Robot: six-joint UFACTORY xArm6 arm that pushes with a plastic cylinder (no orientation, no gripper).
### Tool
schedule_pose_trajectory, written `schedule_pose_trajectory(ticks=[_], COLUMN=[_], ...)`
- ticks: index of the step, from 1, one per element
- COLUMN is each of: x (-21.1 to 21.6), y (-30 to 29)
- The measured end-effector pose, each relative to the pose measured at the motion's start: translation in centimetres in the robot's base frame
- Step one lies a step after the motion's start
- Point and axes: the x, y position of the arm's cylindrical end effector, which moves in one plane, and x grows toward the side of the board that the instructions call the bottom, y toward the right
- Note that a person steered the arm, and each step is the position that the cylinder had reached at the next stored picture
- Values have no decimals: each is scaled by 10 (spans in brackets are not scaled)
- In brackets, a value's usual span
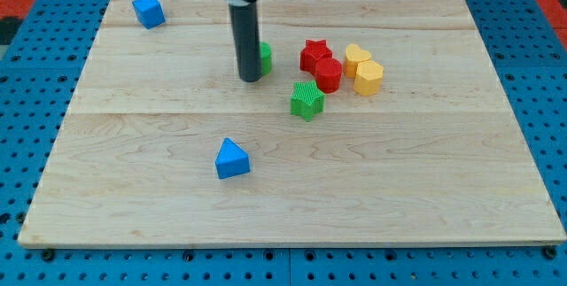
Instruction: Move the green circle towards the top center of the board
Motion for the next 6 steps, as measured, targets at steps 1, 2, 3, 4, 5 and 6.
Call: schedule_pose_trajectory(ticks=[1, 2, 3, 4, 5, 6], x=[-20, -48, -86, -55, -62, -86], y=[20, 45, 45, 46, -14, 3])
